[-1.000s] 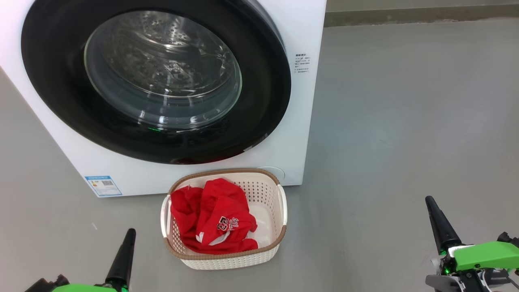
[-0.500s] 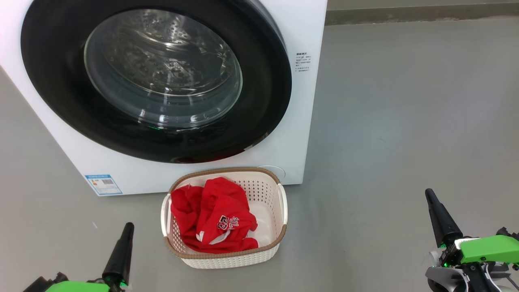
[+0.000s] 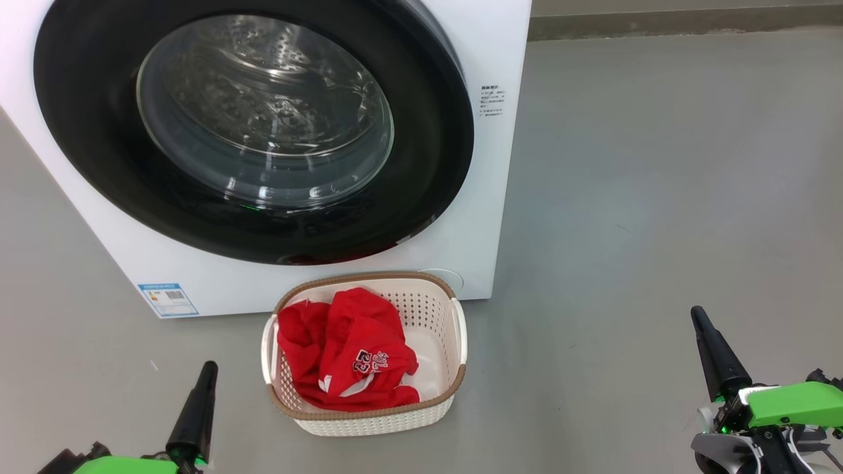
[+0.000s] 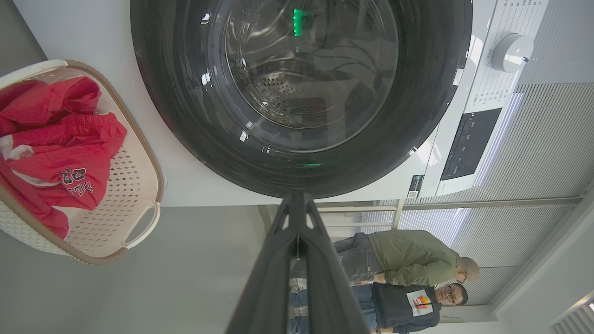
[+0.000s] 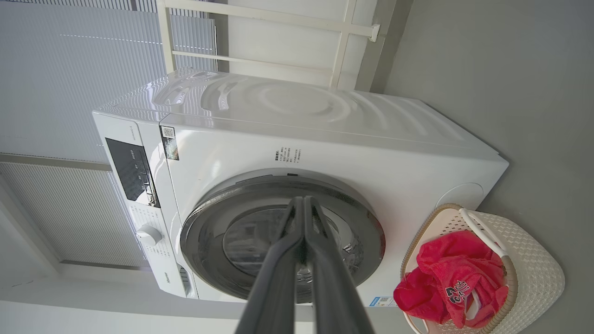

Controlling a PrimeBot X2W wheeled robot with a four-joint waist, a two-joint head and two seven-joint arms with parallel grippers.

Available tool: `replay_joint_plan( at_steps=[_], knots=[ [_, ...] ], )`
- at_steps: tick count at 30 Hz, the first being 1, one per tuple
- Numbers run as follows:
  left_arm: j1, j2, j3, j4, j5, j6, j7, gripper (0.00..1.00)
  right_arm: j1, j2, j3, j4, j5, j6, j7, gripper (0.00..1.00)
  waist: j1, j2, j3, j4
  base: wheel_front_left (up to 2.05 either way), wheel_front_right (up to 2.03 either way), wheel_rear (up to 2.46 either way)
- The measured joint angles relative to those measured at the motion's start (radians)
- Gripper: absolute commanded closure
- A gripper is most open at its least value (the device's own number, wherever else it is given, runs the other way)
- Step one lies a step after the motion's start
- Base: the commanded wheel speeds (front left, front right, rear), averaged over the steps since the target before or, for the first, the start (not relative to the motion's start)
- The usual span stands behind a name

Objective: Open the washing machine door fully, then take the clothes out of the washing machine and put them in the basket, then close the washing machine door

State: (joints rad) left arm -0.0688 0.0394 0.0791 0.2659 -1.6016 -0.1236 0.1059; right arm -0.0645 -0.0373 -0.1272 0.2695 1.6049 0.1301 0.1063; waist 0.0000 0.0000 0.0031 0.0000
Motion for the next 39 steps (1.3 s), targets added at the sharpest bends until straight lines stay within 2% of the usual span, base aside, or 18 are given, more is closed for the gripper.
replay_joint_plan(
  at_steps=[39],
  knots=[
    [0.0, 0.0, 0.0, 0.0, 0.0, 0.0, 0.0, 1.0, 0.0, 0.0, -0.002, 0.0, 0.0, 0.0, 0.001, 1.0, -0.0001, 0.0, 0.0, 0.0, 0.0, 0.0, 0.0]
  ],
)
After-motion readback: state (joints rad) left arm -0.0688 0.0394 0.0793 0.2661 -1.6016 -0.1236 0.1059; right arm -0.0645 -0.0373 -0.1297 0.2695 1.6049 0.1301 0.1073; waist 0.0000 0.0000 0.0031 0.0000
